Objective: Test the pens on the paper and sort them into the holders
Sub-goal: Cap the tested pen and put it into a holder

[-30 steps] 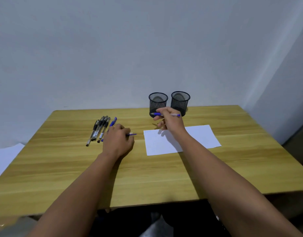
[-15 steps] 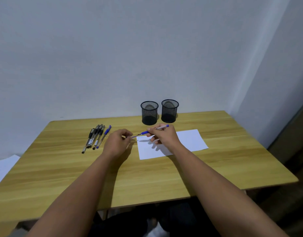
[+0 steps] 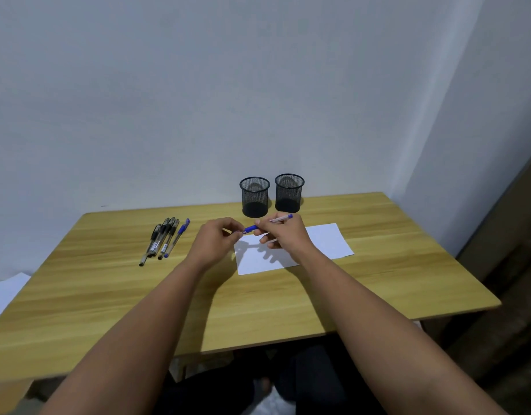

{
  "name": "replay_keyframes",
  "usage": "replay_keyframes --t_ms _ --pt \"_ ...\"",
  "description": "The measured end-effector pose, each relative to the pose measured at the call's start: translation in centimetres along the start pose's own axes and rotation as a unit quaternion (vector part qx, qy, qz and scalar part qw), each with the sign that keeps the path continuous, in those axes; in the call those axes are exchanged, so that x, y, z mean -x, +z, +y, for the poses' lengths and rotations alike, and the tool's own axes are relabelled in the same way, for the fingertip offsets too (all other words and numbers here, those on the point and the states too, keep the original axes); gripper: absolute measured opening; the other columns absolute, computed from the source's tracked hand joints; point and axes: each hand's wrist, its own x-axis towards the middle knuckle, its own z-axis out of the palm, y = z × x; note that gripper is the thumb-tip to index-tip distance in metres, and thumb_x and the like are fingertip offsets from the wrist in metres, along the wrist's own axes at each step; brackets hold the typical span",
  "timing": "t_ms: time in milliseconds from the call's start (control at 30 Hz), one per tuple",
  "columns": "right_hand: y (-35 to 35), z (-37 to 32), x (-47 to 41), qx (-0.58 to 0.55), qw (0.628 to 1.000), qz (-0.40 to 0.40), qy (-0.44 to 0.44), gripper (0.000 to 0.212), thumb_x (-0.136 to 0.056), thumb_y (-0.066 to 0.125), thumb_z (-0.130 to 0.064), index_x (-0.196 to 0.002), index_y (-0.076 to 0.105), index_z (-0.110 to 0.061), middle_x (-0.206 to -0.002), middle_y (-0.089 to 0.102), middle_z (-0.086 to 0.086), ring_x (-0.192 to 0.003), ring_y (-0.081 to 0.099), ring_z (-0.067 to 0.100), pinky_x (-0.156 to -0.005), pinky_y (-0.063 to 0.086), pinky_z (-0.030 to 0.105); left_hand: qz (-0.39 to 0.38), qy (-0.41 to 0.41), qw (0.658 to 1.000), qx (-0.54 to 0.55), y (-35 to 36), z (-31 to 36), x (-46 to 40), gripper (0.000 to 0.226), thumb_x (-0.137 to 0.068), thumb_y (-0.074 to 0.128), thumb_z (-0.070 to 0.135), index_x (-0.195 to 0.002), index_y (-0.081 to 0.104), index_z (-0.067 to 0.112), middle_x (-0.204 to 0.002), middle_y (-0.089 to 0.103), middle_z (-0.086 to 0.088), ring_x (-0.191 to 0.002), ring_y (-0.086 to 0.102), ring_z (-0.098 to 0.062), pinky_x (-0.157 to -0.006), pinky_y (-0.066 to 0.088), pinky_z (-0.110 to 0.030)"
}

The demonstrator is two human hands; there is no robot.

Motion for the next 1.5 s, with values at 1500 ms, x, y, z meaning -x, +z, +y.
replay_keyframes --t_ms 1500 --pt "-11.0 -8.5 -15.4 0.221 0.941 0.204 -0.153 0.016 -0.085 0.075 -0.01 -0.091 0.066 -0.022 -0.073 0.068 -0.007 -0.085 0.075 0.021 -0.088 0.06 0.037 0.013 0.057 0.943 -0.329 9.0 7.1 -16.6 0.078 -0.071 0.061 0.081 -0.122 0.06 0.022 -0.127 0.065 0.0 -0.129 0.045 -0.031 -0.093 0.037 -0.048"
